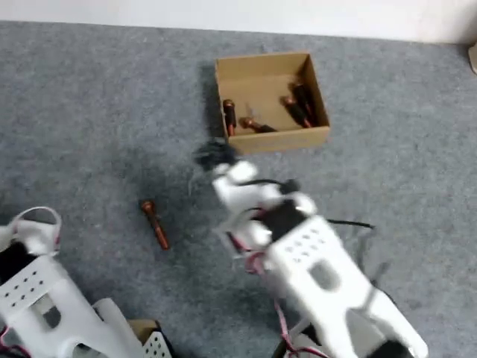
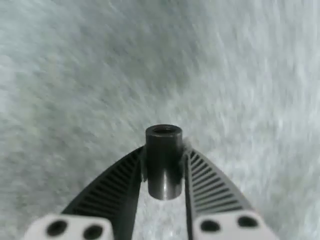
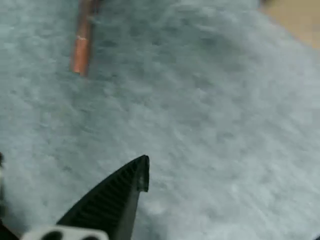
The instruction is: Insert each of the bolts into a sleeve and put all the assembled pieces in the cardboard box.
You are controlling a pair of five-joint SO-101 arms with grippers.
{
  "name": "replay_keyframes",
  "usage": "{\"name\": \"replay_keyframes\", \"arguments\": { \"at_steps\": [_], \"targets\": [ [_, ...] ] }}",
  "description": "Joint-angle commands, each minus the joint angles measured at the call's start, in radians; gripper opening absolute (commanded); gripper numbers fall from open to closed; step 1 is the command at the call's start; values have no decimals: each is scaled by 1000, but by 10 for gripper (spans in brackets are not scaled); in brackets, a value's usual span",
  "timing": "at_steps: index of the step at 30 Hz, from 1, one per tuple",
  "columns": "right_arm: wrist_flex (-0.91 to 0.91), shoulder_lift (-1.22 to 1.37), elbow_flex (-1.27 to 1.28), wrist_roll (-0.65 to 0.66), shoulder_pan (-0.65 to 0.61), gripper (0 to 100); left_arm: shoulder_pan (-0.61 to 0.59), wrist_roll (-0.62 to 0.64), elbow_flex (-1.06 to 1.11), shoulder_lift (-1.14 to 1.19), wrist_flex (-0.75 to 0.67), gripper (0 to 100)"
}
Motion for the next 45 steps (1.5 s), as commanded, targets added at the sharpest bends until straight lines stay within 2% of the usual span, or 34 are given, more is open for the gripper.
{"name": "replay_keyframes", "arguments": {
  "at_steps": [1, 6, 15, 20, 27, 32, 38, 41, 45],
  "targets": [
    [-102, 153, -130, -106, -133, 511, -68, 2, -85, -13, 11, 6],
    [-148, 351, -305, -212, -243, 511, -128, 0, -90, -13, 11, 6],
    [-219, 734, -532, -370, -282, 511, -263, 0, -88, -13, 11, 6],
    [-211, 894, -644, -370, -294, 511, -263, 0, -85, -13, 11, 6],
    [-219, 943, -677, -370, -303, 511, -263, 0, -90, -13, 37, 6],
    [-338, 1024, -674, -370, -262, 511, -263, 0, -90, -13, 41, 6],
    [-357, 1084, -705, -370, -257, 510, -265, 0, -90, -13, 40, 6],
    [-354, 1098, -711, -370, -257, 445, -265, -2, -90, -13, 40, 6],
    [-354, 1112, -711, -365, -252, 199, -265, -2, -90, -13, 41, 6]
  ]
}}
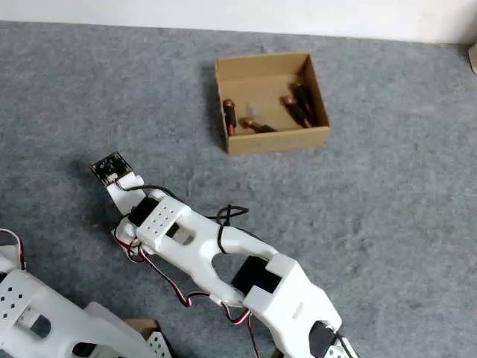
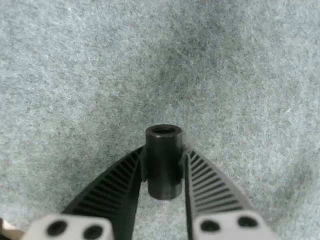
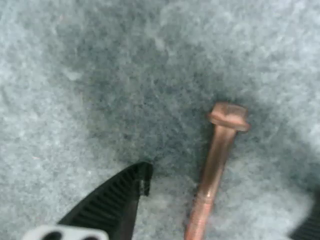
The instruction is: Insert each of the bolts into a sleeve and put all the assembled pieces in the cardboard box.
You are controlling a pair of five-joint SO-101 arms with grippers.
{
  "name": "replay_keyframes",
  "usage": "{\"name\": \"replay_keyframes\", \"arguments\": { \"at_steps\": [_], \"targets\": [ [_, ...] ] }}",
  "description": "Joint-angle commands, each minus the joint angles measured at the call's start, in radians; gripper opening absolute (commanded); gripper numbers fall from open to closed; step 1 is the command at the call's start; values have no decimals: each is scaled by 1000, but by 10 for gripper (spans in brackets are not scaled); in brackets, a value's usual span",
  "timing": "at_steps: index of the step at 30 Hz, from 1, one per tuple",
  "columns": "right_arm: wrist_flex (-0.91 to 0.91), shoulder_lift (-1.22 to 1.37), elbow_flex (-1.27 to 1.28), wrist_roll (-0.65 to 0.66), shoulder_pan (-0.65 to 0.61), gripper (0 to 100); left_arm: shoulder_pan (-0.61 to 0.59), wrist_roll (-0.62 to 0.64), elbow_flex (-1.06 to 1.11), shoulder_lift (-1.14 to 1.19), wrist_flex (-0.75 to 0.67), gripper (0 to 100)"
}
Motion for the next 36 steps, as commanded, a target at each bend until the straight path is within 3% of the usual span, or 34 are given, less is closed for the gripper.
{"name": "replay_keyframes", "arguments": {
  "at_steps": [1, 3, 14, 21, 26, 29, 32, 36],
  "targets": [
    [-42, 13, -24, -5, 25, 128, -15, -2, -58, -13, 3, 6],
    [-42, 15, -24, -5, 25, 1, -15, -2, -58, -13, 2, 6],
    [28, 8, -24, -2, 36, 5, -2, -3, -58, -13, 0, 6],
    [125, -42, -38, 74, 59, 5, 200, -18, -117, -15, -14, 6],
    [171, -186, -33, 77, 120, 5, 337, -315, -239, -15, -14, 6],
    [237, -295, -27, 132, 206, 5, 438, -629, -292, -15, -20, 11],
    [294, -449, -19, 204, 306, 5, 659, -882, -343, -15, -14, 6],
    [386, -697, -21, 244, 432, 5, 967, -990, -397, -15, 28, 6]
  ]
}}
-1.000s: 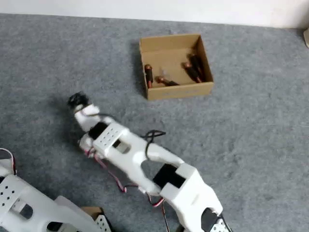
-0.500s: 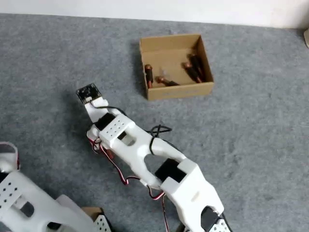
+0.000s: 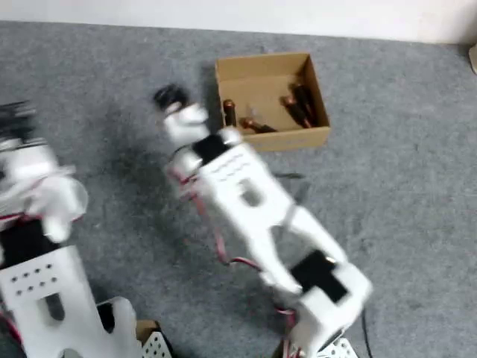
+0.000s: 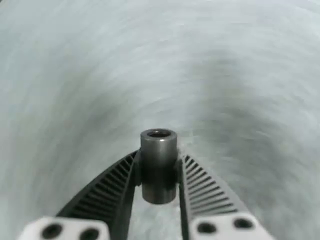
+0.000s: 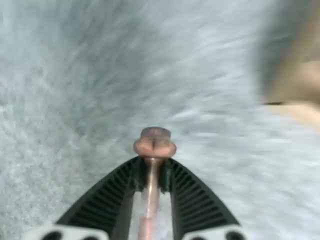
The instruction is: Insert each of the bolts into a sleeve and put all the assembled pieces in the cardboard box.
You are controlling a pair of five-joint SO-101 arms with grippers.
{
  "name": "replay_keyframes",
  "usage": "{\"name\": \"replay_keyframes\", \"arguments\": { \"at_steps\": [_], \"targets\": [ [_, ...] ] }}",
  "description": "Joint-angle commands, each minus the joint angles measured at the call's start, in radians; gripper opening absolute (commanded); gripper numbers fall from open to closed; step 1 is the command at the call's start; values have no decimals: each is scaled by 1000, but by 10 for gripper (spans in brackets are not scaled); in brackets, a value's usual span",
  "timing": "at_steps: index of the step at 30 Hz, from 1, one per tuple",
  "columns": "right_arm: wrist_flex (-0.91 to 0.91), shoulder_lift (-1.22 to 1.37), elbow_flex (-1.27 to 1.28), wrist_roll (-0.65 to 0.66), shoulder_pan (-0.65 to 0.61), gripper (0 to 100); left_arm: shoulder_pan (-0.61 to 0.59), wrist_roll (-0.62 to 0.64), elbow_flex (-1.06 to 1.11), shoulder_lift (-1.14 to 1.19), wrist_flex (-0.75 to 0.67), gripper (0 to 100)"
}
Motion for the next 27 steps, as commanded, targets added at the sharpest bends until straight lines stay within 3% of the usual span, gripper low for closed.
{"name": "replay_keyframes", "arguments": {
  "at_steps": [1, 7, 13, 20, 23, 27],
  "targets": [
    [79, -291, -7, 34, 110, 5, 303, -98, -107, -16, 41, 6],
    [150, -713, -4, 71, 131, 5, 604, -106, -166, -56, 92, 6],
    [116, -1021, 65, 114, 127, 5, 812, -163, 21, -380, 61, 6],
    [-191, -1475, 539, 104, 125, 5, 826, -83, 338, -763, -58, 6],
    [-309, -1721, 816, 104, 125, 5, 835, -75, 397, -780, -69, 6],
    [-367, -1994, 1096, 54, 125, 5, 921, -64, 443, -779, -183, 6]
  ]
}}
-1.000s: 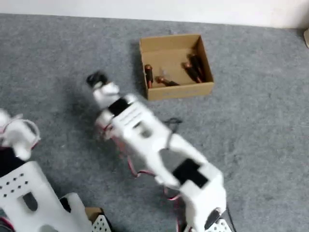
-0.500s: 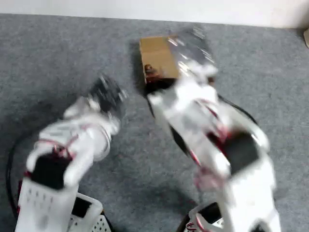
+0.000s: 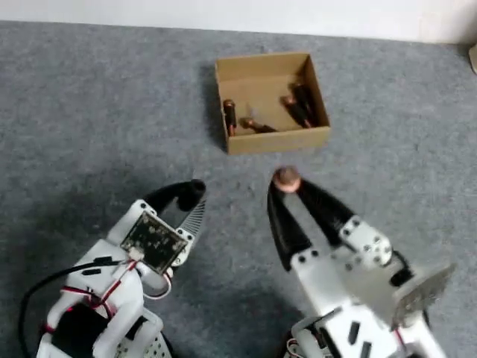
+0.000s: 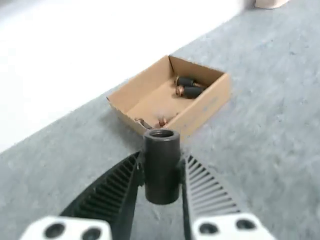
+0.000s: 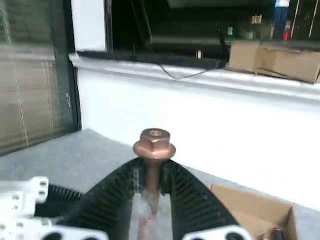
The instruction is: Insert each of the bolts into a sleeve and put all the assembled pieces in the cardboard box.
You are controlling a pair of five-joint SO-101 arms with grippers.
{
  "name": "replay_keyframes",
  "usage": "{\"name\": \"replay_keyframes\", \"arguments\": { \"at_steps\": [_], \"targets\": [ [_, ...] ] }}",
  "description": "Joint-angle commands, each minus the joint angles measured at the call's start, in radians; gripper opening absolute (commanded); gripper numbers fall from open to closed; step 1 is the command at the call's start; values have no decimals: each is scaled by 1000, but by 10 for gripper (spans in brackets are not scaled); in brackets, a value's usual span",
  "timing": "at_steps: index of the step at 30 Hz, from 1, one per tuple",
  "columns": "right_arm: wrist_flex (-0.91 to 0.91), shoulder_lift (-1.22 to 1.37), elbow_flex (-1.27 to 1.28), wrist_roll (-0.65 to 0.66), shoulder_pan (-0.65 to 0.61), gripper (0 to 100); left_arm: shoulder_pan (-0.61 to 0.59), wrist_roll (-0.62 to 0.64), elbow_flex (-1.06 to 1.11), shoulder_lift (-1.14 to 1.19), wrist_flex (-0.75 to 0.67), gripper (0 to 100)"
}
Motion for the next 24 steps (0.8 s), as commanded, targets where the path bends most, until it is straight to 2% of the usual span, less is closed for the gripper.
{"name": "replay_keyframes", "arguments": {
  "at_steps": [1, 6, 9, 14, 20, 24],
  "targets": [
    [-65, -153, 170, -61, 10, 5, 117, 9, 42, -13, -140, 6],
    [-143, -93, 143, -152, 8, 5, 214, 11, 199, -16, -304, 6],
    [-234, -134, 200, -158, 10, 5, 211, 38, 286, -24, -390, 6],
    [-240, -140, 239, -175, 8, 5, 268, 44, 361, -24, -494, 6],
    [-240, -139, 288, -198, 21, 5, 317, 40, 361, -25, -503, 6],
    [-265, -139, 329, -196, 104, 5, 314, 40, 344, -25, -502, 6]
  ]
}}
